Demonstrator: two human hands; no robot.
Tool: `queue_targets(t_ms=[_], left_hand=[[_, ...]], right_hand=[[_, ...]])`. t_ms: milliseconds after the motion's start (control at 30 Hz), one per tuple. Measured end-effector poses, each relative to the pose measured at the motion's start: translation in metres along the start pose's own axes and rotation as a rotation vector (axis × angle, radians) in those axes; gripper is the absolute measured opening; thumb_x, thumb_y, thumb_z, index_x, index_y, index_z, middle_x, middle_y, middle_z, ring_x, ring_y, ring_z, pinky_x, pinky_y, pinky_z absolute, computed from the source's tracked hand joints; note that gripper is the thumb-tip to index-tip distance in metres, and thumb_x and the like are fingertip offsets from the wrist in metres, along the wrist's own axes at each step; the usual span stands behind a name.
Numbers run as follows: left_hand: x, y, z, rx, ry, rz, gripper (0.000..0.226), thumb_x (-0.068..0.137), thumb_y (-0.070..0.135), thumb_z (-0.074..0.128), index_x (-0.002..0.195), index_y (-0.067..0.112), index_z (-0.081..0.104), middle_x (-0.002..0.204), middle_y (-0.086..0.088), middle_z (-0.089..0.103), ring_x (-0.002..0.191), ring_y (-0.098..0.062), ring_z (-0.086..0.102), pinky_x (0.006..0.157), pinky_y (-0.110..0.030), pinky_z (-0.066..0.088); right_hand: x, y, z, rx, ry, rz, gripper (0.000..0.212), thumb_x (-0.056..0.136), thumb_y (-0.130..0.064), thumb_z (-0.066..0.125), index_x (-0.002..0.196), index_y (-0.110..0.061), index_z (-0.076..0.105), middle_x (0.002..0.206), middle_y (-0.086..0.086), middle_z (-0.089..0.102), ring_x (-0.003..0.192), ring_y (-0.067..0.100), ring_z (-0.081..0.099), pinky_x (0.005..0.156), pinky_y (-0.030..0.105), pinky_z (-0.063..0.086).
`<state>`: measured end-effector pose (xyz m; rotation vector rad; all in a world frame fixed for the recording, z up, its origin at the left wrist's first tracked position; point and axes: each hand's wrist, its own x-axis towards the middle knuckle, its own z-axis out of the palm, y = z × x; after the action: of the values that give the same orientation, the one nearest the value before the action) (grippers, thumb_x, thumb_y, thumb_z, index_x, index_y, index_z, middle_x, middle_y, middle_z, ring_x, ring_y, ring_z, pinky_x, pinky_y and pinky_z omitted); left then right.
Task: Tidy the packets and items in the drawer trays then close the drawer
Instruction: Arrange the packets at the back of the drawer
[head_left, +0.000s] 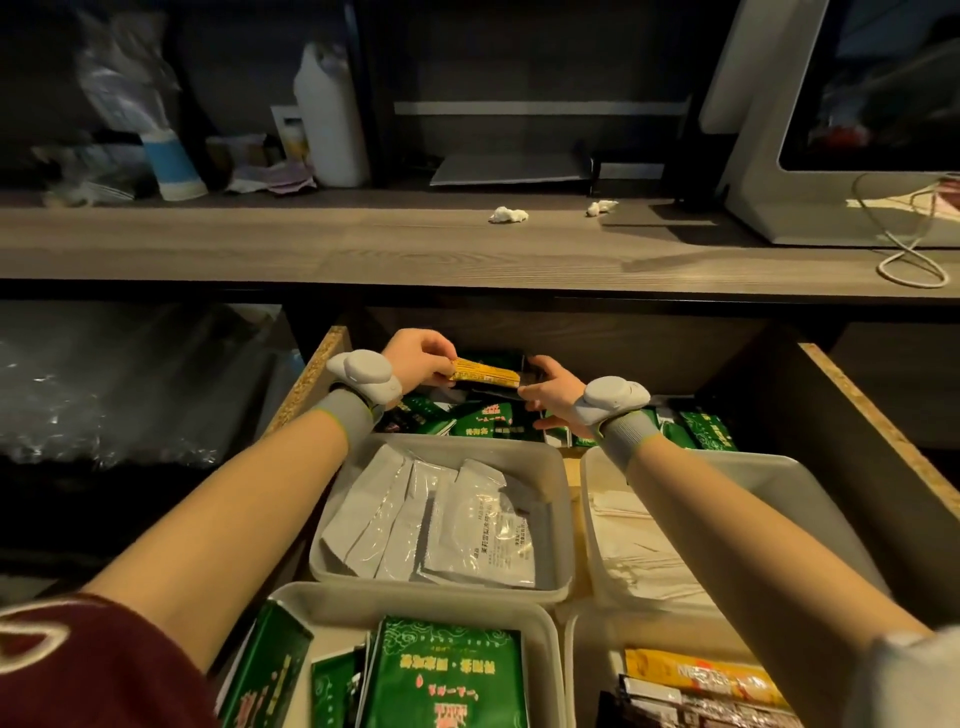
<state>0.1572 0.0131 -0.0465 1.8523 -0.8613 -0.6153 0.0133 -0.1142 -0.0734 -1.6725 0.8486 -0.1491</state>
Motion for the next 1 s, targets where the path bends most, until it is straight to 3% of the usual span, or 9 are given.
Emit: queue_targets(t_ms=[100,200,300,367,433,533,700,867,1000], left_hand=[[-0.008,0.005,-0.001,-0.056,-0.030,-0.019,0.030,0.084,-0.015,0.053,0.065,0.008,0.054,0.076,-0.007,0.057,0.070,-0.016,0.060,0.047,-0.012,0.055],[-0.014,0.012,-0.002,-0.145,-0.069,-0.025,0.030,0.086,-0.015,0.050,0.067,0.007,0.052,0.078,-0.007,0.056,0.073,-0.016,0.060,0.050,-0.014,0.057],[-0.021,0.023,-0.004,-0.255,-0.135,-0.008,0.029,0.087,-0.016,0.046,0.068,0.006,0.051,0.079,-0.008,0.056,0.076,-0.018,0.061,0.055,-0.017,0.059],[-0.028,0.031,-0.005,-0.281,-0.164,0.005,0.029,0.087,-0.016,0.045,0.069,0.006,0.052,0.079,-0.008,0.056,0.077,-0.019,0.062,0.056,-0.017,0.059],[-0.033,0.037,-0.006,-0.283,-0.176,0.007,0.029,0.087,-0.016,0.045,0.070,0.006,0.052,0.079,-0.008,0.057,0.077,-0.019,0.062,0.057,-0.018,0.059],[-0.048,0.047,-0.005,-0.272,-0.173,0.016,0.029,0.088,-0.015,0.045,0.070,0.006,0.053,0.079,-0.008,0.057,0.077,-0.019,0.062,0.059,-0.018,0.060],[-0.081,0.058,0.007,-0.247,-0.161,0.004,0.028,0.088,-0.014,0.047,0.074,0.010,0.054,0.080,-0.007,0.056,0.075,-0.018,0.061,0.056,-0.018,0.059],[-0.112,0.066,0.022,-0.068,-0.253,-0.101,0.023,0.087,-0.009,0.052,0.098,0.010,0.058,0.088,-0.004,0.058,0.081,-0.016,0.062,0.064,-0.025,0.057],[-0.143,0.070,0.043,0.085,-0.356,-0.118,0.033,0.085,-0.011,0.054,0.113,0.006,0.059,0.086,-0.007,0.061,0.073,-0.015,0.060,0.049,-0.016,0.057]], right_hand=[[-0.002,0.004,-0.003,-0.059,-0.011,-0.017,0.047,0.094,-0.006,0.050,0.139,-0.015,0.040,0.115,0.016,0.052,0.117,0.032,0.053,0.088,0.039,0.048],[-0.005,0.005,-0.004,-0.157,-0.017,-0.036,0.027,0.093,-0.009,0.053,0.120,-0.011,0.052,0.105,0.009,0.051,0.095,0.024,0.054,0.089,0.039,0.050],[-0.012,0.003,-0.005,-0.158,-0.024,-0.105,0.044,0.090,-0.007,0.057,0.131,-0.011,0.042,0.113,0.005,0.050,0.105,0.031,0.059,0.084,0.039,0.051],[-0.022,-0.001,-0.006,-0.176,-0.047,-0.160,0.054,0.090,-0.005,0.058,0.138,-0.014,0.036,0.116,0.003,0.049,0.111,0.033,0.059,0.073,0.029,0.052],[-0.027,-0.003,-0.008,-0.231,-0.038,-0.208,0.050,0.089,-0.005,0.058,0.136,-0.010,0.043,0.111,0.007,0.054,0.098,0.027,0.060,0.060,0.017,0.044],[-0.042,-0.003,-0.017,-0.285,-0.018,-0.238,0.034,0.088,-0.008,0.061,0.121,-0.002,0.059,0.080,0.000,0.056,0.067,0.008,0.050,0.055,0.015,0.038],[-0.085,0.001,-0.038,-0.325,0.008,-0.197,0.024,0.085,-0.015,0.067,0.108,-0.008,0.067,0.067,-0.006,0.053,0.059,0.005,0.045,0.041,0.009,0.038],[-0.125,0.015,-0.060,-0.450,-0.059,-0.073,0.005,0.082,-0.023,0.069,0.078,-0.021,0.068,0.066,-0.004,0.056,0.058,0.007,0.045,0.048,0.017,0.036],[-0.167,0.029,-0.072,-0.561,-0.081,0.012,0.008,0.083,-0.026,0.069,0.080,-0.020,0.065,0.067,-0.003,0.055,0.059,0.008,0.045,0.053,0.019,0.037]])
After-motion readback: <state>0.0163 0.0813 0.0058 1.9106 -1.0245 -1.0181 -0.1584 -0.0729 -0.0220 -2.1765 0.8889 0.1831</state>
